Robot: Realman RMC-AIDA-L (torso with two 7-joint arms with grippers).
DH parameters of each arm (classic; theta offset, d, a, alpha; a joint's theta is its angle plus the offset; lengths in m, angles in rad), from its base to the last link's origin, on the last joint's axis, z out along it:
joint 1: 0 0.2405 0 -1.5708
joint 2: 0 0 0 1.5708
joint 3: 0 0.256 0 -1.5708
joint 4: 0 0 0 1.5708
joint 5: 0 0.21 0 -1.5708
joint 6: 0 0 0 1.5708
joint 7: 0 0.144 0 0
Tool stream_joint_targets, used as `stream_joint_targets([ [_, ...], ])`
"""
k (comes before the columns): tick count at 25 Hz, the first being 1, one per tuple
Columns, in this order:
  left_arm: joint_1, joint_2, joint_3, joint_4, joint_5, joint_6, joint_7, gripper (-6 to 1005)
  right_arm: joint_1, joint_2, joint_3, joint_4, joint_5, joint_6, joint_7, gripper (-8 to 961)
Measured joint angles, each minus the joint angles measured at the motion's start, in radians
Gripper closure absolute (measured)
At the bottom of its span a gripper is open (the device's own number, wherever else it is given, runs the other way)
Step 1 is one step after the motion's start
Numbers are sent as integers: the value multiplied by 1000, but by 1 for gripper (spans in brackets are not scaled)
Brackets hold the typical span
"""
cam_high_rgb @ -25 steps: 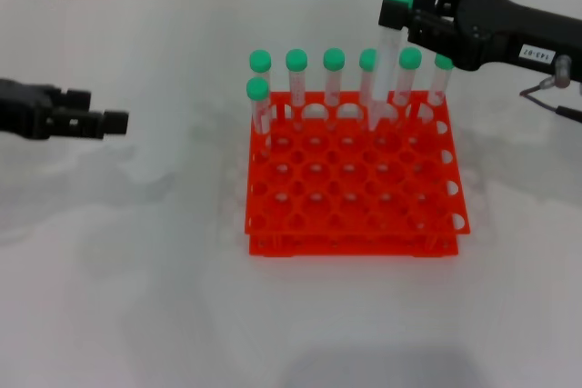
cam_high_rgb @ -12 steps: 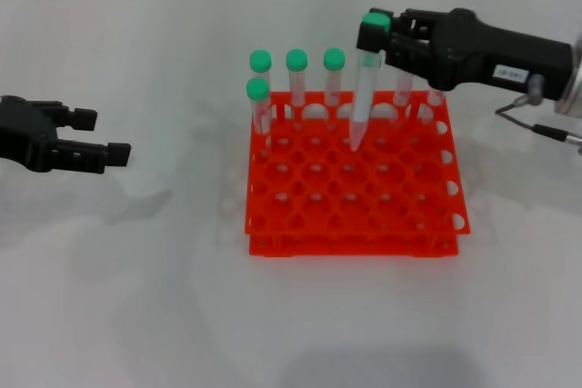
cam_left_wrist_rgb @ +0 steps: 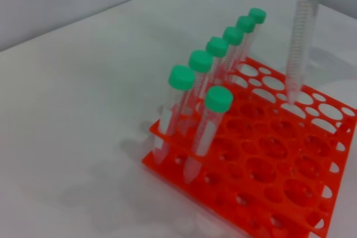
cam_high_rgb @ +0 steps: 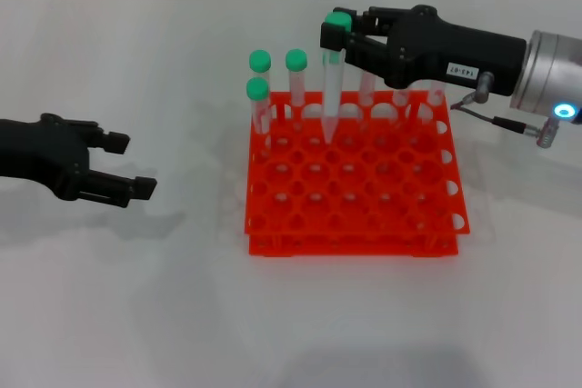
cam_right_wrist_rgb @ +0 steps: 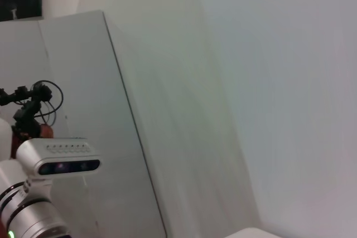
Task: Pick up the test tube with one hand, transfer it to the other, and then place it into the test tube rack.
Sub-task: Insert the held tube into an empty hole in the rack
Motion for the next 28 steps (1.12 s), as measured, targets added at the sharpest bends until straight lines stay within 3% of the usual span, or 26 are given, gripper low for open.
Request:
stream_joint_targets([
  [15, -4, -3, -4, -11, 3, -3, 71, 118, 17, 0, -62, 6, 97, 67, -66, 686],
  [28, 5, -11, -9, -59, 3, -10, 127, 118, -8, 0, -210, 74, 339, 75, -284, 687],
])
